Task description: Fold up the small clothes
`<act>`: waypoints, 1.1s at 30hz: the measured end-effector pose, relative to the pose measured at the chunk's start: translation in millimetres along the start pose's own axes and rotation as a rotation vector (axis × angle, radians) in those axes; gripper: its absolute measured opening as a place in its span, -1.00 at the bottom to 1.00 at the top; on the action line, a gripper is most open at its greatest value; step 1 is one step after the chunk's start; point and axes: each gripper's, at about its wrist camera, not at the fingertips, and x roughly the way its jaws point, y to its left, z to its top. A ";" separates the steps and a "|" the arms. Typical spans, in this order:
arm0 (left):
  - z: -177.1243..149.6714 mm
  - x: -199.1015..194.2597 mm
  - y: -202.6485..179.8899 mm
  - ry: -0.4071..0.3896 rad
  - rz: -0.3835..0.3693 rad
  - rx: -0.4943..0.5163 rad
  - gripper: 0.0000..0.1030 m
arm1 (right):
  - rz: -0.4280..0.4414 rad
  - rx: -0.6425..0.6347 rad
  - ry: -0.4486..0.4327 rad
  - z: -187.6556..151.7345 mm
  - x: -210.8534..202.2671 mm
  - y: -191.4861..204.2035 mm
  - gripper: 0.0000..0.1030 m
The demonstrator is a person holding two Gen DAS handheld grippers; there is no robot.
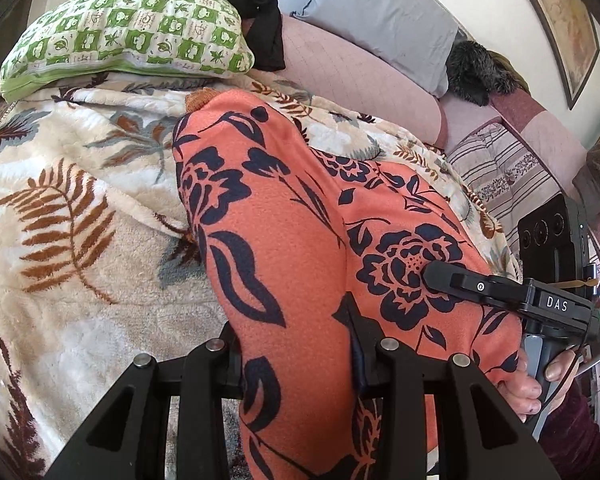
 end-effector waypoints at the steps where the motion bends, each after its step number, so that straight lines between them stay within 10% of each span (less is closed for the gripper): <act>1: -1.2 4.4 0.4 0.017 0.017 -0.002 -0.24 | -0.010 0.003 0.010 -1.3 2.3 -2.2 -0.07; 6: -7.4 27.9 3.4 0.093 0.166 -0.009 0.19 | -0.117 0.038 0.106 -6.4 26.8 -17.8 0.02; 16: -13.6 10.4 -9.0 0.046 0.292 0.009 0.33 | -0.253 0.011 0.123 -4.7 18.1 -11.7 0.21; 25: -27.0 -21.8 -14.4 -0.036 0.380 0.010 0.33 | -0.406 -0.131 -0.036 -16.8 -24.8 16.1 0.28; 33: -44.0 -37.0 -13.1 -0.063 0.453 0.008 0.34 | -0.323 -0.250 -0.226 -37.9 -60.9 59.9 0.28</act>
